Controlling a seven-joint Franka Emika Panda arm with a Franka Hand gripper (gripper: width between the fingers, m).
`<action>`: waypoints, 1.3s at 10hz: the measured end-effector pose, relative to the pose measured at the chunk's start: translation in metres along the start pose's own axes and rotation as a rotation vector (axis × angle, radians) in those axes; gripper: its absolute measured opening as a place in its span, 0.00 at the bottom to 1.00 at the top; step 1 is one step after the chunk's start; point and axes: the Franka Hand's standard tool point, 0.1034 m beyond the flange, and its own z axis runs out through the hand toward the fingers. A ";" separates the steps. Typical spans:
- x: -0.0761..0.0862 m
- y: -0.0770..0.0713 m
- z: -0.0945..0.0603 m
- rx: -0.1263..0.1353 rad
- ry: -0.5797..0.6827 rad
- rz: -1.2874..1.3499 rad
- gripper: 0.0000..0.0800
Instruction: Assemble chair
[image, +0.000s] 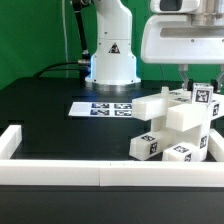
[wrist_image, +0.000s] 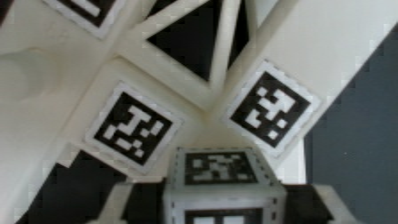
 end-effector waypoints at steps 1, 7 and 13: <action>0.000 0.000 0.000 0.000 0.000 0.010 0.36; 0.000 -0.001 0.000 0.002 0.000 0.388 0.36; -0.001 -0.004 0.000 0.005 -0.001 0.773 0.36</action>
Offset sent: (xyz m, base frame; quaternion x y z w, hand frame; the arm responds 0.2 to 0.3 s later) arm 0.0000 0.0000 0.0000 0.0000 0.0000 0.1296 0.9916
